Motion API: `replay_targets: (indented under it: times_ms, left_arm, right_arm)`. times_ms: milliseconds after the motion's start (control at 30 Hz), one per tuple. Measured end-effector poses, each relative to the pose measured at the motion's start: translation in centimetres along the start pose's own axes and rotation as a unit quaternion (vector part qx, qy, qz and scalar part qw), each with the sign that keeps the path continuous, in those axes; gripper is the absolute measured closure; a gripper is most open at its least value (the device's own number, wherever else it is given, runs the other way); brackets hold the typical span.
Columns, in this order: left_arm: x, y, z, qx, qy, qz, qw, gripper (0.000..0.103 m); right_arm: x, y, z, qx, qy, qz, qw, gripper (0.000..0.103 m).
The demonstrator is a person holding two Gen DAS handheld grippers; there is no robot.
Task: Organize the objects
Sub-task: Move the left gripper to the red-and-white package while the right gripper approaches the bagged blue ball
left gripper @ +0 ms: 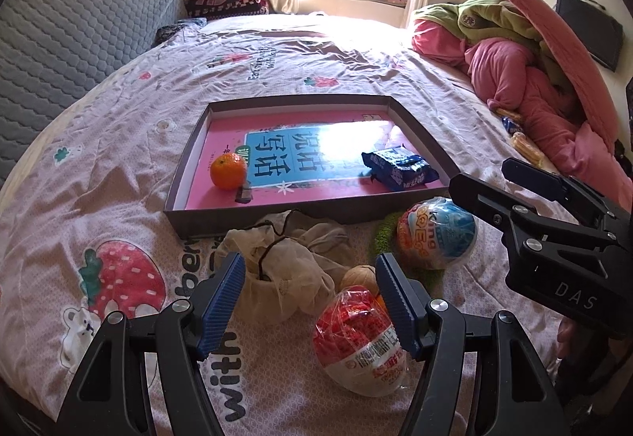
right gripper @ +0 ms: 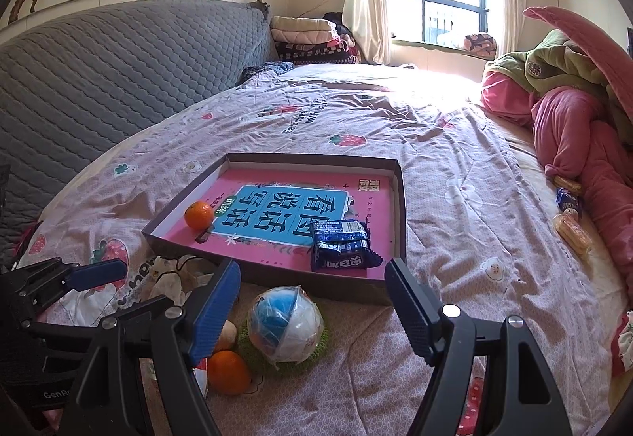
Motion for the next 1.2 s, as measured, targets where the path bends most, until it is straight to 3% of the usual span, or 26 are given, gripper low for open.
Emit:
replay_targets:
  times_ms: [1200]
  left_arm:
    - [0.3,-4.2,3.1,0.047,-0.006,-0.034,0.9983,0.033]
  right_arm:
    - [0.3,-2.3,-1.2,-0.012,-0.001,-0.023,1.0,0.028]
Point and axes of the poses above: each gripper's, at about its wrist camera, not at the fingertips, and x roughly the way its jaws point, z to its right, y to its top, the point moved 4 cm from there along x, roughly the way its jaws point, and after that the axes turned 12 degrees about y, right-handed, at the moved point
